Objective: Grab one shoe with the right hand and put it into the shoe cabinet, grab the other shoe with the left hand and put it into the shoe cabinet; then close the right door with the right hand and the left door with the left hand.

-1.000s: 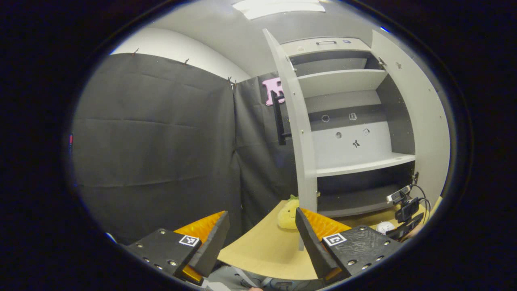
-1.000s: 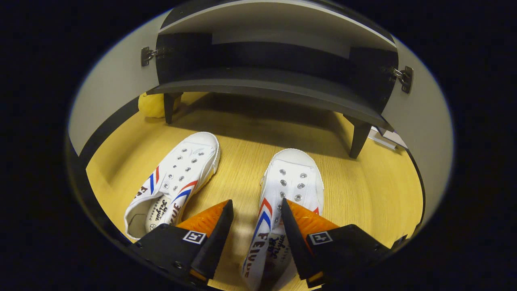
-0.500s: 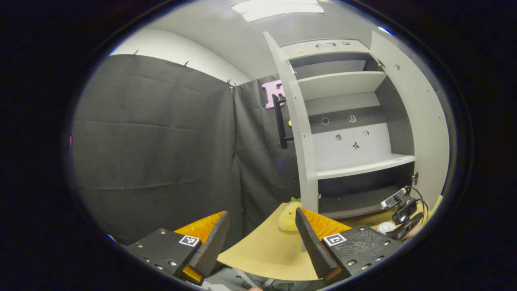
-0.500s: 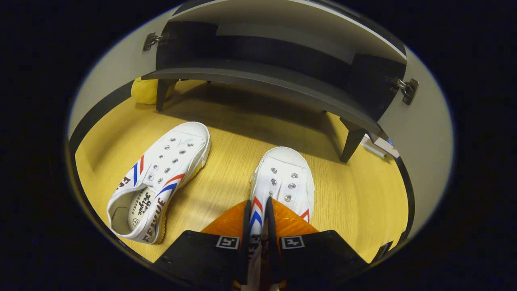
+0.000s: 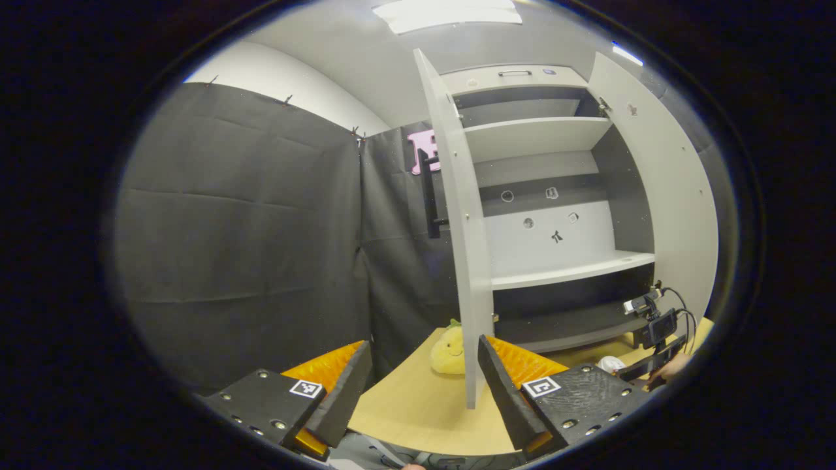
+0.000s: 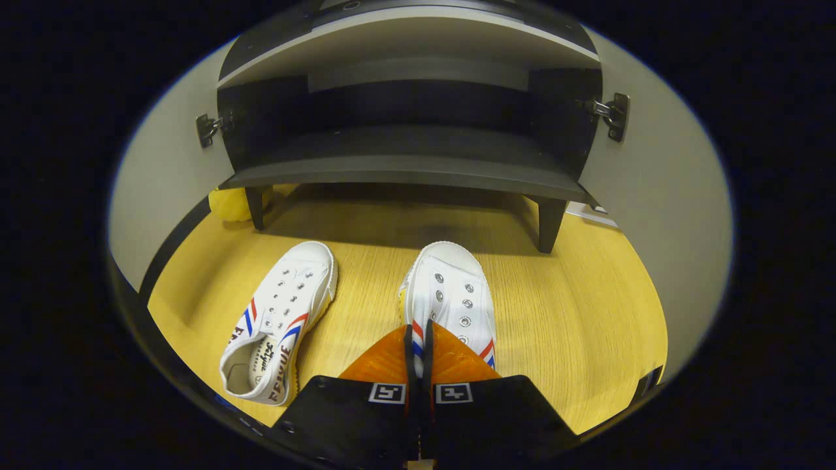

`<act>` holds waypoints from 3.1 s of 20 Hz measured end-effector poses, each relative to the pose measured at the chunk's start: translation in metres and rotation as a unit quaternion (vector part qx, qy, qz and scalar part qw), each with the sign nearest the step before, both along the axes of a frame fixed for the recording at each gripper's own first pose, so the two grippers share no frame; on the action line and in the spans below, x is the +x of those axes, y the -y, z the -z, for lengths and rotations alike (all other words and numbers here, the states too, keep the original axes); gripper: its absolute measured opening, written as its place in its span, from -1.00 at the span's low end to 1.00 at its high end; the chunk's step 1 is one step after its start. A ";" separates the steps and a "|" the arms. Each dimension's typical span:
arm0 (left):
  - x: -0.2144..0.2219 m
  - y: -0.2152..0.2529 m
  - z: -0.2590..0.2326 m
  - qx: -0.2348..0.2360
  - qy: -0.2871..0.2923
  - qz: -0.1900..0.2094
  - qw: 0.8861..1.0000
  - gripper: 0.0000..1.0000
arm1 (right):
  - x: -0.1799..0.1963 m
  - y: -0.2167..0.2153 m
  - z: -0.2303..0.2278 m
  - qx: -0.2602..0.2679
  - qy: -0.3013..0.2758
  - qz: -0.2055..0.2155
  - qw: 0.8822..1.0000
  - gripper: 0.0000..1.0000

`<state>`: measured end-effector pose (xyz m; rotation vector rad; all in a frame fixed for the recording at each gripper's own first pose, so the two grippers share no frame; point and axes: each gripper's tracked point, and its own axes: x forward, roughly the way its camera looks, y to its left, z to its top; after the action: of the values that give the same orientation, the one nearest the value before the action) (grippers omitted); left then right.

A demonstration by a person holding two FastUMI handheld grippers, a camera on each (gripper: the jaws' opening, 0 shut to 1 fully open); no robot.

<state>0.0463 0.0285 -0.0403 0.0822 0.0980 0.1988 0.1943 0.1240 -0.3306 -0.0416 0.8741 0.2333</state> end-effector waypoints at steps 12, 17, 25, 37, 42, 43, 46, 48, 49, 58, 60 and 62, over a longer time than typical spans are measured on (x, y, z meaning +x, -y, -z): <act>0.013 0.058 -0.005 -0.019 0.019 0.064 0.998 1.00 | 0.019 0.018 -0.145 0.066 0.105 0.006 0.992 -0.95; 0.025 0.072 -0.004 -0.027 0.024 0.075 0.997 0.89 | 0.038 0.016 -0.219 0.087 0.167 -0.009 0.982 -0.95; 0.045 0.091 0.004 -0.031 0.022 0.084 0.996 1.00 | 0.101 0.007 -0.298 0.094 0.241 -0.018 0.966 -1.00; 0.077 0.099 0.012 -0.032 0.012 0.083 0.996 1.00 | 0.231 -0.010 -0.337 0.094 0.244 0.006 0.965 -0.95; 0.088 0.102 0.019 -0.031 0.003 0.085 0.996 1.00 | 0.269 -0.013 -0.308 0.084 0.202 0.034 0.975 -0.95; 0.089 0.103 0.019 -0.030 0.002 0.086 0.996 1.00 | 0.270 -0.012 -0.307 0.084 0.197 0.039 0.976 -0.96; 0.094 0.105 0.024 -0.032 -0.003 0.088 0.996 1.00 | 0.279 -0.012 -0.291 0.082 0.179 0.044 0.979 -0.96; 0.098 0.108 0.026 -0.033 -0.006 0.091 0.995 1.00 | 0.278 -0.018 -0.285 0.087 0.168 0.035 0.981 -0.89; 0.100 0.110 0.026 -0.033 -0.008 0.094 0.995 1.00 | 0.278 -0.020 -0.285 0.085 0.170 0.032 0.981 -0.80; 0.129 0.123 0.047 -0.044 -0.044 0.128 0.990 0.89 | 0.237 -0.019 -0.337 0.090 0.269 0.010 0.959 0.96; 0.137 0.126 0.060 -0.055 -0.062 0.141 0.987 0.89 | 0.214 -0.014 -0.349 0.099 0.285 0.007 0.953 0.96; 0.146 0.128 0.072 -0.068 -0.083 0.149 0.983 0.89 | 0.191 -0.006 -0.360 0.104 0.308 0.009 0.946 0.96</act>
<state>0.1919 -0.0997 -0.1120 -0.0225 0.2638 -0.1150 0.3849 0.1300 0.0297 0.0867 0.2229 0.2746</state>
